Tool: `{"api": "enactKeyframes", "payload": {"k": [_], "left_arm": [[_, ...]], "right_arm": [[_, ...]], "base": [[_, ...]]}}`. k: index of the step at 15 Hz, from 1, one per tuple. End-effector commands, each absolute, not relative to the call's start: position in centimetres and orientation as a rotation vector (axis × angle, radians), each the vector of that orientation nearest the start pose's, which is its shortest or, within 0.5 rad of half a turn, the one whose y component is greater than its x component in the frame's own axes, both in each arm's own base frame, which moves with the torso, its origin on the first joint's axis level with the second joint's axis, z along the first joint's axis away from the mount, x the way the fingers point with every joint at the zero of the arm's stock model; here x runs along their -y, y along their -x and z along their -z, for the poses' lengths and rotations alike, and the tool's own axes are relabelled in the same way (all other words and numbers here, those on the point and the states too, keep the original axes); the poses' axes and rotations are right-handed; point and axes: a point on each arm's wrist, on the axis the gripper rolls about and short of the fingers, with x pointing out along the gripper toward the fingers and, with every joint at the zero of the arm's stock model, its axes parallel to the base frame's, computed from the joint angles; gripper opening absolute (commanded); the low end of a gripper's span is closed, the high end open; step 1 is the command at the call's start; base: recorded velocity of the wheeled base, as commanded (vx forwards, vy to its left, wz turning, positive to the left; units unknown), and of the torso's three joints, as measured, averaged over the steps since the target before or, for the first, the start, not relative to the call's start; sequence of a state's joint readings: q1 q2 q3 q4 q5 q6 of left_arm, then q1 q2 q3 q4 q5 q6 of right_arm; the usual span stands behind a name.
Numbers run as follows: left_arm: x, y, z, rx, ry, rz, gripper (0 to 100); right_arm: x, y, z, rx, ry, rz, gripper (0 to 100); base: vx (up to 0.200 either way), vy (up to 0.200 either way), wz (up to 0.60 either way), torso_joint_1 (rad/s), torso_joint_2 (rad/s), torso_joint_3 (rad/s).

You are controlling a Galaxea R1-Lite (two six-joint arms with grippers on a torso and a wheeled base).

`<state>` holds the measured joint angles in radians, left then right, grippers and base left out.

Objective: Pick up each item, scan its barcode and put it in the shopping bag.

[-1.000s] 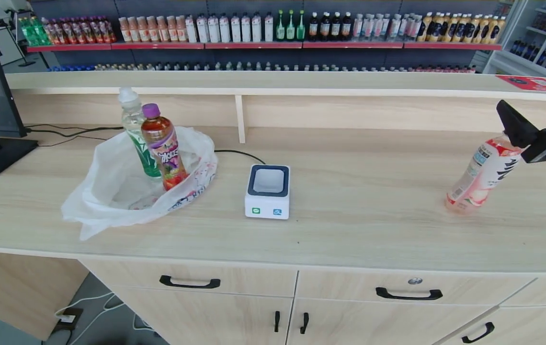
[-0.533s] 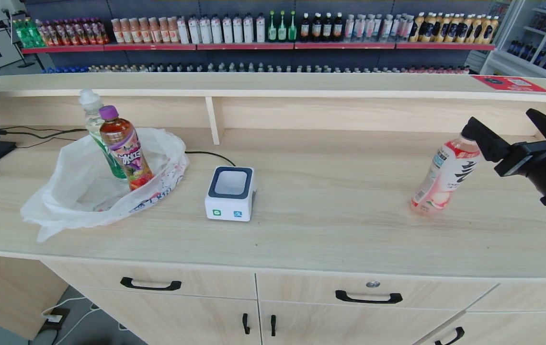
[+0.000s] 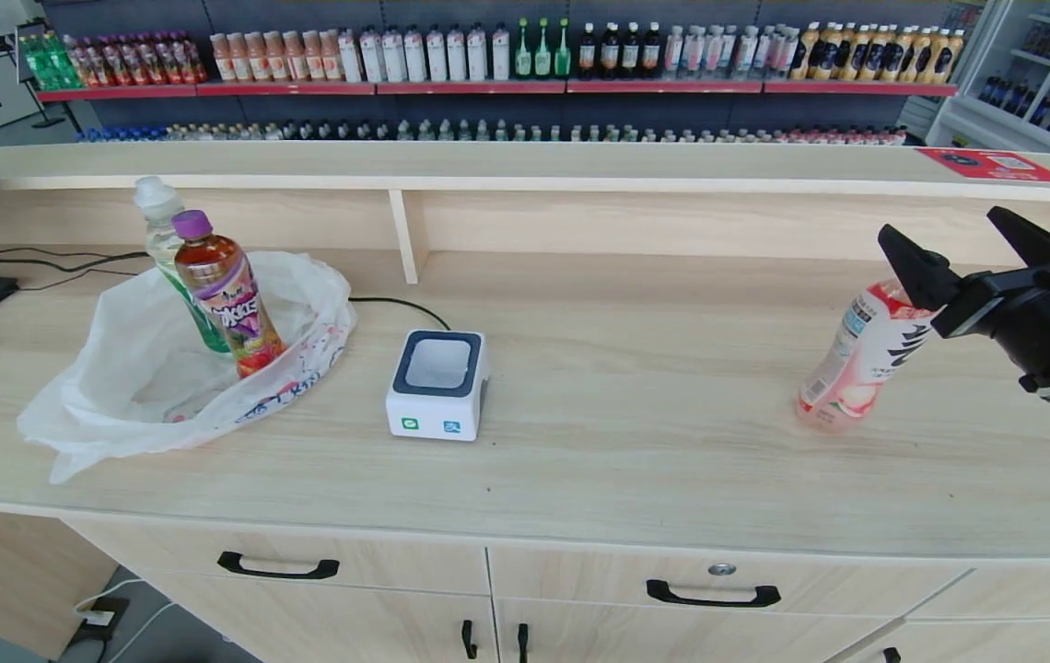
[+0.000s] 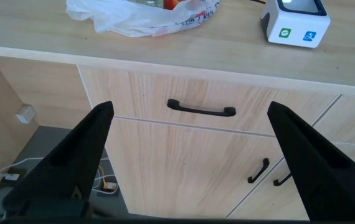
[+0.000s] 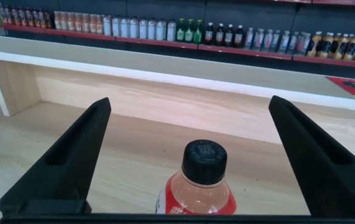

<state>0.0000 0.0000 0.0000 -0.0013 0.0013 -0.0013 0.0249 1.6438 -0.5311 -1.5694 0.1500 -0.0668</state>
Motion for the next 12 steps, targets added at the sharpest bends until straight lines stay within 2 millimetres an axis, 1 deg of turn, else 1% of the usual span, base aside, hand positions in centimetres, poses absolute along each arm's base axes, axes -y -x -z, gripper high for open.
{"api": "enactKeyframes", "payload": {"k": [1,3,5,6,7,9,12], "left_arm": [[0.0,2.3,-7.6,0.002,0.002,-0.002,100],[0.0,2.3,-7.6,0.002,0.002,-0.002,100],[0.0,2.3,-7.6,0.000,0.000,-0.002,100],[0.0,2.3,-7.6,0.002,0.000,-0.002,100],[0.0,2.3,-7.6,0.002,0.000,-0.002,100],[0.0,2.3,-7.6,0.002,0.000,-0.002,100],[0.0,2.3,-7.6,0.002,-0.002,0.000,100]], "right_arm": [[-1.0,-26.1,-21.8,0.452,0.094,-0.157,100],[-0.8,-26.4,-21.1,0.422,0.089,-0.152,100],[0.1,-26.7,-20.4,0.394,0.084,-0.122,100],[1.0,-26.9,-20.0,0.378,0.089,-0.087,100],[1.4,-27.1,-20.1,0.380,0.091,-0.075,100],[1.3,-27.2,-19.9,0.371,0.088,-0.079,100],[1.1,-27.1,-18.9,0.332,0.082,-0.088,100]], "base": [[0.000,0.000,0.00,0.000,0.00,0.000],[0.000,0.000,0.00,0.000,0.00,0.000],[0.000,0.000,0.00,0.000,0.00,0.000],[0.000,0.000,0.00,0.000,0.00,0.000],[0.000,0.000,0.00,0.000,0.00,0.000],[0.000,0.000,0.00,0.000,0.00,0.000],[0.000,0.000,0.00,0.000,0.00,0.000]]}}
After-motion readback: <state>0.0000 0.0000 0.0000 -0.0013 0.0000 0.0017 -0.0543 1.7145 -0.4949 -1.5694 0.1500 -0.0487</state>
